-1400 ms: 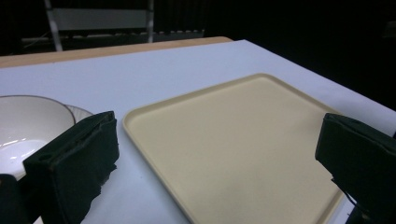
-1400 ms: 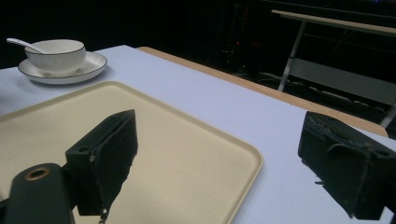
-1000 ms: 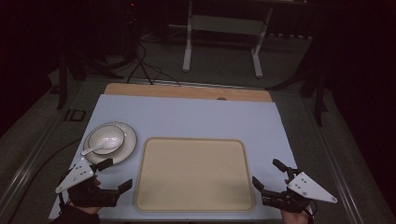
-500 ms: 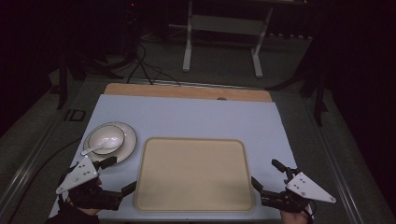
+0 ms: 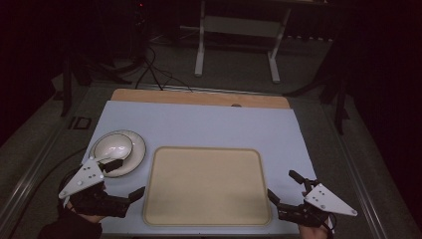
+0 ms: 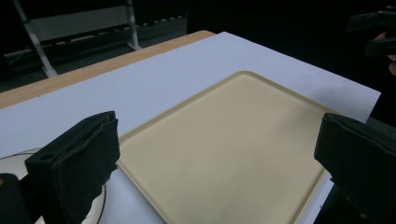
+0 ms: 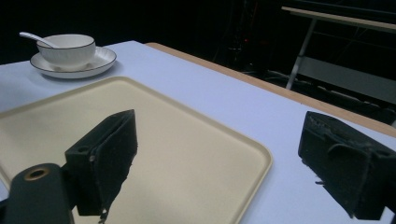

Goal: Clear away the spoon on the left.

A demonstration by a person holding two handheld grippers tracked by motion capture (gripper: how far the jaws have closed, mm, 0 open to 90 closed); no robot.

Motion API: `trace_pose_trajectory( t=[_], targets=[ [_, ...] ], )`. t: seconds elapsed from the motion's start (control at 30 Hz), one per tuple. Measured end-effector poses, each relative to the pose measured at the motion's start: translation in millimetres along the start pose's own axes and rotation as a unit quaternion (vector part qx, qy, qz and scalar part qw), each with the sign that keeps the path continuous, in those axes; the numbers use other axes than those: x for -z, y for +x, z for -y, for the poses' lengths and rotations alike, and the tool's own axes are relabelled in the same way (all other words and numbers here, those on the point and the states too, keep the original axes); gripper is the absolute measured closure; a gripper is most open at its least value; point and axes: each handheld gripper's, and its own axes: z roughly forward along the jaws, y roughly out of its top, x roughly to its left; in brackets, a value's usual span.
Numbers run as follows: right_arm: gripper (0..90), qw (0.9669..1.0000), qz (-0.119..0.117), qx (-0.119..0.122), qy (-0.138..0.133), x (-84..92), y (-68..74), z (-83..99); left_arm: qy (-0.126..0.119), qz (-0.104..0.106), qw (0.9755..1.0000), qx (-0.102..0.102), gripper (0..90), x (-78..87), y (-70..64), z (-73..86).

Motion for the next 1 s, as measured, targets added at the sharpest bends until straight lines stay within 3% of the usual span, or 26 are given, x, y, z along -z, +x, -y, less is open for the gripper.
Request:
trace_pose_trajectory(
  t=[0.27, 0.77, 0.8, 1.0],
  targets=[
    [11.8, 1.0, -0.001, 0.001, 0.0, -0.2, -0.1, 0.1, -0.007, 0.0, 1.0, 0.004, 0.5, 8.8, 7.2, -12.0],
    [11.8, 1.0, -0.002, 0.004, 0.001, -0.7, 0.9, 0.1, -0.007, -0.05, 0.9984, 0.025, 0.6, 34.2, 35.4, -23.3],
    [11.8, 1.0, -0.001, 0.003, 0.002, -1.0, 0.5, 0.4, -0.001, -0.057, 0.9976, 0.04, 0.6, 36.8, 41.6, -23.1],
    [11.8, 1.0, -0.001, 0.003, 0.003, -0.4, 0.9, 0.5, 0.019, -0.081, 0.9935, 0.077, 0.6, 40.3, 58.0, -14.0]
  ],
)
